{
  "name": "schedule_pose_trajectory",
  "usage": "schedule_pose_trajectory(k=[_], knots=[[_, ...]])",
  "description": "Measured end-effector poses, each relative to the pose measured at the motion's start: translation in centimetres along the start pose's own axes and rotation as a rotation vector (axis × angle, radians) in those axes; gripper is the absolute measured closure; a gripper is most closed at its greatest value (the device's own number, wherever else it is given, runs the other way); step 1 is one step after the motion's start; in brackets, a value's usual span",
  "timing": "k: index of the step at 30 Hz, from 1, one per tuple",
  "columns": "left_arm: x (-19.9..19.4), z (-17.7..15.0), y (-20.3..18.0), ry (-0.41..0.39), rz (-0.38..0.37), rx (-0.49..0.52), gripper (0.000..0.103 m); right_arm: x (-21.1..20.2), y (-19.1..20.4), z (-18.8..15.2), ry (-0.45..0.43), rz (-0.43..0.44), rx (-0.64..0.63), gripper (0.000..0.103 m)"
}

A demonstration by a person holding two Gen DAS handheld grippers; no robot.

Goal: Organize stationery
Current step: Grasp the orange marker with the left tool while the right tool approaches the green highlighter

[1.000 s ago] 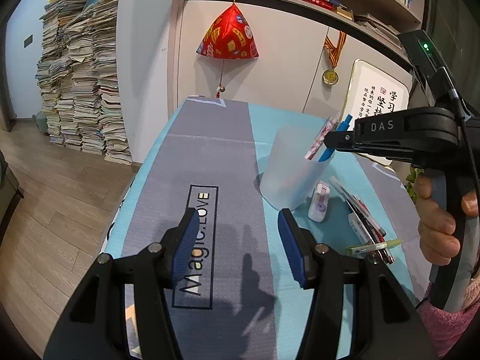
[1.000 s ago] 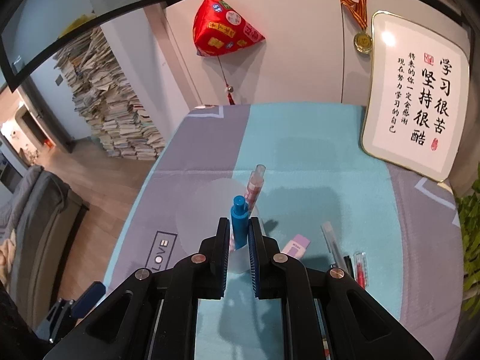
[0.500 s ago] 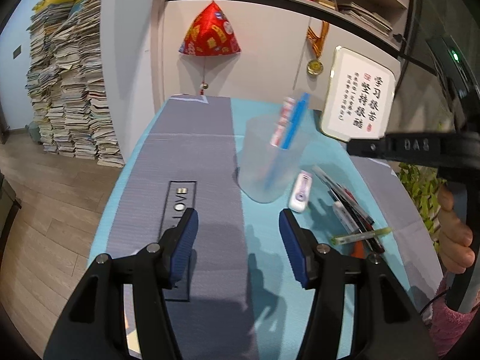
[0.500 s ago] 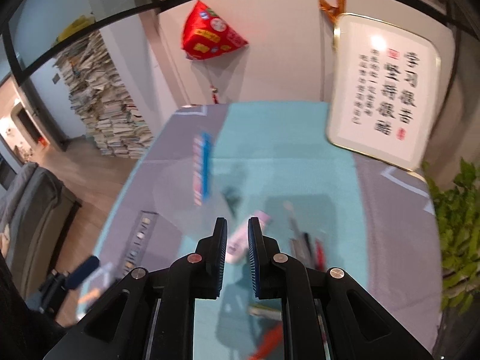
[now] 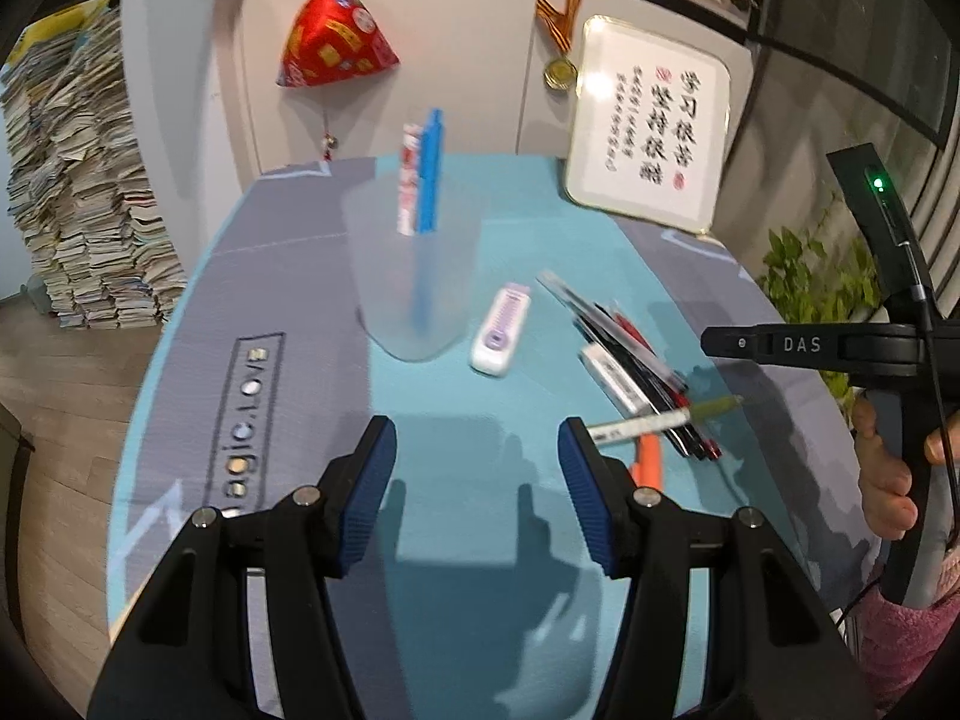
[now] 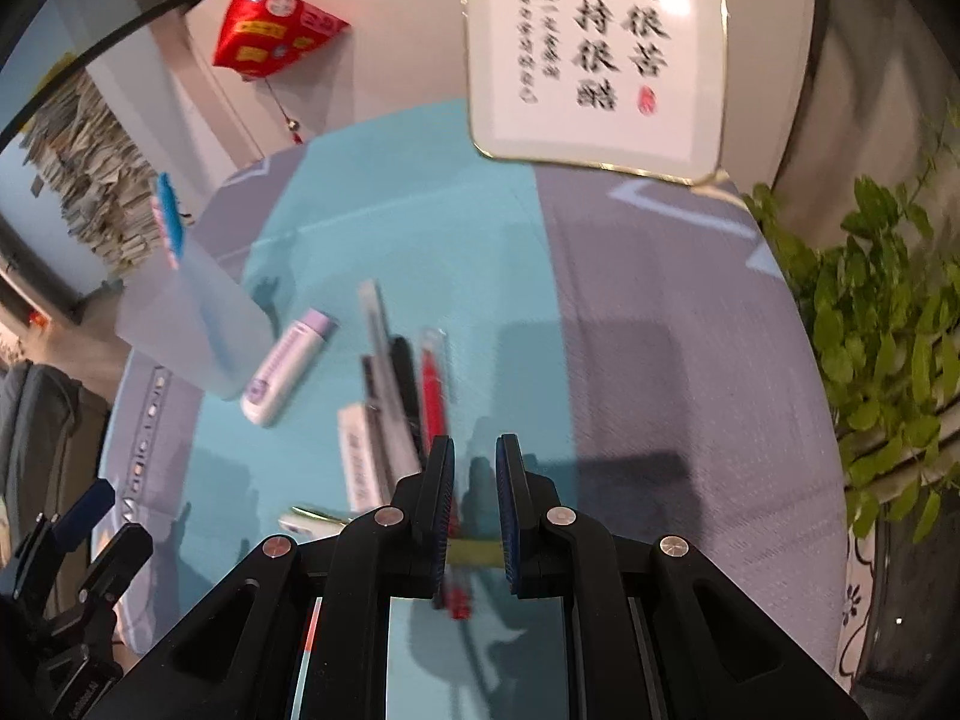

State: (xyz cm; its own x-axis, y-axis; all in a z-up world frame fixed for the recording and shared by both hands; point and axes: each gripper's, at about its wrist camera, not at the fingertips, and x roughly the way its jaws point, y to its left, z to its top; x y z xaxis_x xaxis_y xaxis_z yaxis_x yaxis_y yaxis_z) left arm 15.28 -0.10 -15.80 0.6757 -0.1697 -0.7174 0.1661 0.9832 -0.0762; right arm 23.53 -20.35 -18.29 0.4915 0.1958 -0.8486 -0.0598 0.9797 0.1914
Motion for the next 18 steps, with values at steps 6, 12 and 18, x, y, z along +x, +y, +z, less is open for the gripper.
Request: schedule_pose_trajectory(k=[6,12,18], knots=[[1.2,-0.5,-2.1,0.059,0.004,0.036,0.049,1.6,-1.6,-0.8,0.061,0.032,0.003,0.09],[1.9,-0.9,-2.7,0.096,0.023,0.043,0.049,1.6,-1.7,-2.7,0.112,0.075,-0.04,0.09],[2.3,-1.0,-2.7,0.115,0.03,0.027,0.049,-0.2,0.2,-7.3,0.172,0.196,-0.187,0.09]])
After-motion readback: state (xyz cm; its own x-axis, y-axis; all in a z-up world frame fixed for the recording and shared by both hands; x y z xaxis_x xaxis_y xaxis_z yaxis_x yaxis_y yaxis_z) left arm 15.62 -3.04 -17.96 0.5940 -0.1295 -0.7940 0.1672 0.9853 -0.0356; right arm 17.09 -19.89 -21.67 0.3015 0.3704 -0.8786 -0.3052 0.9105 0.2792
